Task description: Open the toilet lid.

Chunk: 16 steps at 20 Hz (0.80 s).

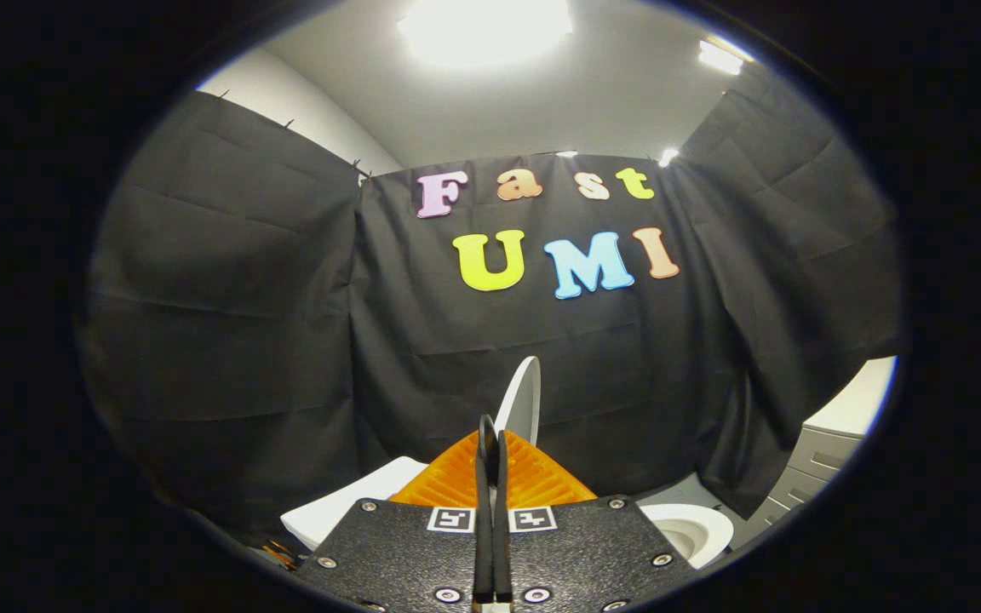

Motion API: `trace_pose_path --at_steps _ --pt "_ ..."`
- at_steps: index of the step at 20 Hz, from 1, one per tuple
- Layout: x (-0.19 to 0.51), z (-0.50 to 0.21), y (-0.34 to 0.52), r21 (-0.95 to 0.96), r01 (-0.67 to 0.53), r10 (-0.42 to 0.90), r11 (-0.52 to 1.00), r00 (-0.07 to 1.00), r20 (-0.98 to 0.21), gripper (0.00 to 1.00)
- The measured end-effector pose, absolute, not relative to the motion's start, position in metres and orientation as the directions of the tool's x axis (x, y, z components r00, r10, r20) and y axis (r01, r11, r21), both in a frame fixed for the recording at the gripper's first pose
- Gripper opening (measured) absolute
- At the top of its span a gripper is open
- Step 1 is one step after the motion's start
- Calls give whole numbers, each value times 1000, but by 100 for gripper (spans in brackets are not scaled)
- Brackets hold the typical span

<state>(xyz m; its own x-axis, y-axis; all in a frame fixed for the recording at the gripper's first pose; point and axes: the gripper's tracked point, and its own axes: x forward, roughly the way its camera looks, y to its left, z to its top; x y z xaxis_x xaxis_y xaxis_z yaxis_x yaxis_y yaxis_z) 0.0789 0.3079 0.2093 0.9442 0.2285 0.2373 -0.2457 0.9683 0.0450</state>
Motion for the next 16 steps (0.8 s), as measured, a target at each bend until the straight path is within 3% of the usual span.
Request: trace_pose_path --at_steps 16 --pt "73 210 409 -242 -358 419 902 862 287 0"
